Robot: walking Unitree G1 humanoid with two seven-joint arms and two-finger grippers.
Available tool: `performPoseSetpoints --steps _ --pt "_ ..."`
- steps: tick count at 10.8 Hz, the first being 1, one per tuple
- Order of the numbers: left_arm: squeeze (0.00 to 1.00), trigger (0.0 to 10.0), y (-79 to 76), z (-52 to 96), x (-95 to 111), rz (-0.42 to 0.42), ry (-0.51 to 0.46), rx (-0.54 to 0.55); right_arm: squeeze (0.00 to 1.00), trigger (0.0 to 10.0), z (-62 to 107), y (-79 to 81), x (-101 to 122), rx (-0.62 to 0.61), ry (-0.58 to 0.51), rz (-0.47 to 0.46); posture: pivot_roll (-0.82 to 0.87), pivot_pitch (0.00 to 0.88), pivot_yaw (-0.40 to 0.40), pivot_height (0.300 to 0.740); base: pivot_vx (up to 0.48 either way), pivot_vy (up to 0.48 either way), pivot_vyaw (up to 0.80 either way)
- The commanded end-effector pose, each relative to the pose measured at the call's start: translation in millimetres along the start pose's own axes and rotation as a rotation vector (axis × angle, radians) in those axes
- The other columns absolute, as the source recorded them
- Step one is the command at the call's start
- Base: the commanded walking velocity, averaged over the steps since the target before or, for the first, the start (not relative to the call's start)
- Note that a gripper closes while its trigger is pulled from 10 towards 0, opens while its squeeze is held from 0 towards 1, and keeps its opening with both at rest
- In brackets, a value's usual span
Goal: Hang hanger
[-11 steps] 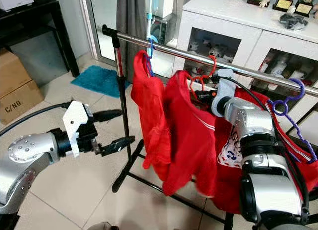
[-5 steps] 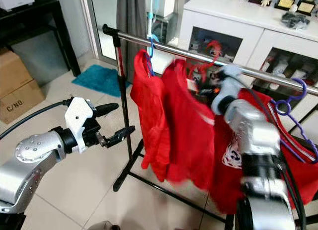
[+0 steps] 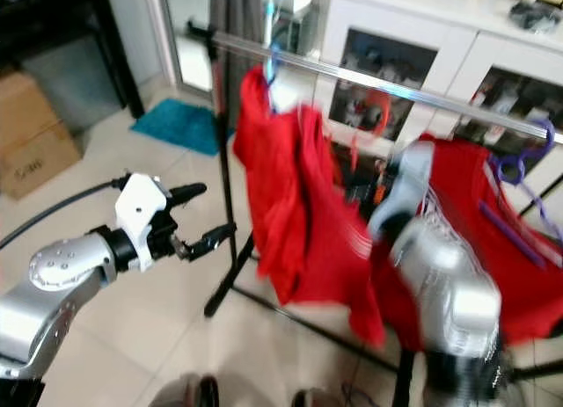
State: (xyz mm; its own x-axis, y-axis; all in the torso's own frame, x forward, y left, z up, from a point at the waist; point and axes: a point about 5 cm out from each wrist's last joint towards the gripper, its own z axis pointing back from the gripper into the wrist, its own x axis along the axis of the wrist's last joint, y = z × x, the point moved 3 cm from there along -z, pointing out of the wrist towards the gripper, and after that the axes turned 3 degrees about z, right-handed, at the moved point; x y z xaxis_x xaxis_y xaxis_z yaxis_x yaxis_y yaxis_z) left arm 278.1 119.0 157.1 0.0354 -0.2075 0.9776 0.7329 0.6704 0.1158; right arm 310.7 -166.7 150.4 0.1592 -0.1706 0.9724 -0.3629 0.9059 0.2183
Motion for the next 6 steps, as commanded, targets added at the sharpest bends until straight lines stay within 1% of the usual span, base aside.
performPoseSetpoints --steps 1,3,5,6 --pt "0.0 10.0 0.3 2.6 -3.9 0.003 0.012 0.009 0.0 0.0 3.8 8.4 11.9 0.009 -0.053 0.0 -0.06 0.0 -0.032 0.74 -0.416 0.0 0.0" --pt "0.0 10.0 3.4 2.4 -6.0 0.003 0.014 0.018 0.0 0.0 6.9 17.1 12.5 -0.003 -0.078 -0.018 -0.06 0.0 -0.033 0.74 -0.416 0.0 0.0" --pt "0.0 10.0 6.8 0.1 -5.6 -0.006 0.01 0.026 0.0 0.0 8.4 20.6 9.9 -0.008 -0.07 -0.013 -0.06 0.0 -0.03 0.74 -0.412 0.0 0.0" --pt "0.0 10.0 8.7 -1.8 -6.8 -0.031 0.024 0.025 0.0 0.0 8.0 21.6 9.0 0.0 -0.059 0.005 -0.06 0.0 -0.025 0.74 0.0 0.0 0.0"
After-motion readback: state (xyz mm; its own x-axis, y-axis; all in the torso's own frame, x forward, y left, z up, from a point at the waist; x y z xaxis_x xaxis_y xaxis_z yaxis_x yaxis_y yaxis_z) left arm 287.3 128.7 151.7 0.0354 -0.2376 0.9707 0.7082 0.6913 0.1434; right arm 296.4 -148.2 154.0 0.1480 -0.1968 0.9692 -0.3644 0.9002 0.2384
